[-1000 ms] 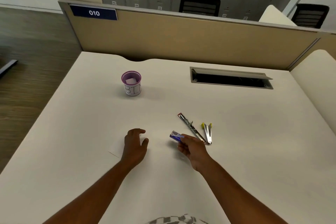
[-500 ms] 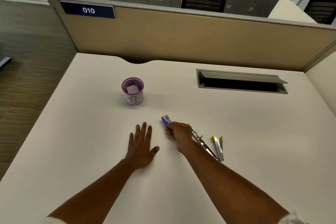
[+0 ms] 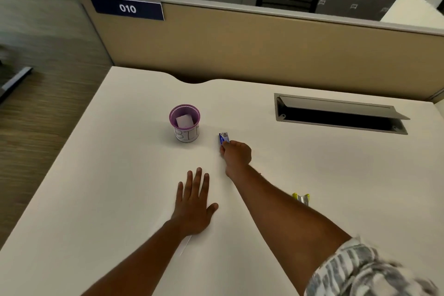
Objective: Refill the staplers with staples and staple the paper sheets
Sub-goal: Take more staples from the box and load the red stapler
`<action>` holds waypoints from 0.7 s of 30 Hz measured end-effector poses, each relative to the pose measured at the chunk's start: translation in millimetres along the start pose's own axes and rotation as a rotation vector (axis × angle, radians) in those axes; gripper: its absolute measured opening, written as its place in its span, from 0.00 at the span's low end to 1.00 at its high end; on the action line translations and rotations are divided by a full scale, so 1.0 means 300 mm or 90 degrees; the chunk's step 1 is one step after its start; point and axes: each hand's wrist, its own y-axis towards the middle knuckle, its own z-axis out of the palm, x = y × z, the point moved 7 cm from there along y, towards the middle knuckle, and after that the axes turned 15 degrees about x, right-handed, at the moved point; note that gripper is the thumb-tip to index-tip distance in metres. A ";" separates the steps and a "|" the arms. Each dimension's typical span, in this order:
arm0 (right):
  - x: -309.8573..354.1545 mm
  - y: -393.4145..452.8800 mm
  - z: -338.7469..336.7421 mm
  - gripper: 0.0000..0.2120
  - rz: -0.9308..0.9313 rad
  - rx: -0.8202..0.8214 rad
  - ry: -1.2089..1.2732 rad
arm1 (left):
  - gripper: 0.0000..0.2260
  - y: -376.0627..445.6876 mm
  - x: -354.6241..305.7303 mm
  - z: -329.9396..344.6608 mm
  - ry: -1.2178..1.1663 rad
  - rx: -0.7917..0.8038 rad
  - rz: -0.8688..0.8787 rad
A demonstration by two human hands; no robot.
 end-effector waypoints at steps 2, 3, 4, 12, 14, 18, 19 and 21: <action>0.019 0.021 -0.016 0.11 -0.007 -0.020 -0.025 | 0.38 0.003 0.000 -0.001 0.002 0.005 -0.003; 0.021 0.034 -0.022 0.12 -0.005 -0.025 -0.026 | 0.38 0.004 0.001 -0.001 -0.001 0.008 -0.004; 0.022 0.046 -0.025 0.13 -0.004 -0.025 -0.019 | 0.39 0.005 0.002 -0.001 -0.001 0.011 -0.006; -0.025 0.000 -0.098 0.05 -0.035 -0.042 0.108 | 0.39 0.004 0.003 -0.010 -0.004 0.015 -0.012; -0.046 -0.060 -0.136 0.06 -0.046 -0.012 0.181 | 0.39 0.005 0.005 -0.008 -0.007 0.014 -0.011; -0.105 -0.220 -0.275 0.05 -0.100 0.026 0.288 | 0.39 0.004 0.006 -0.019 -0.022 0.012 -0.008; -0.128 -0.260 -0.322 0.05 -0.110 0.016 0.294 | 0.39 0.003 0.009 -0.025 -0.026 0.012 -0.009; -0.178 -0.332 -0.415 0.05 -0.128 -0.010 0.272 | 0.39 -0.007 0.010 -0.038 -0.032 0.015 -0.008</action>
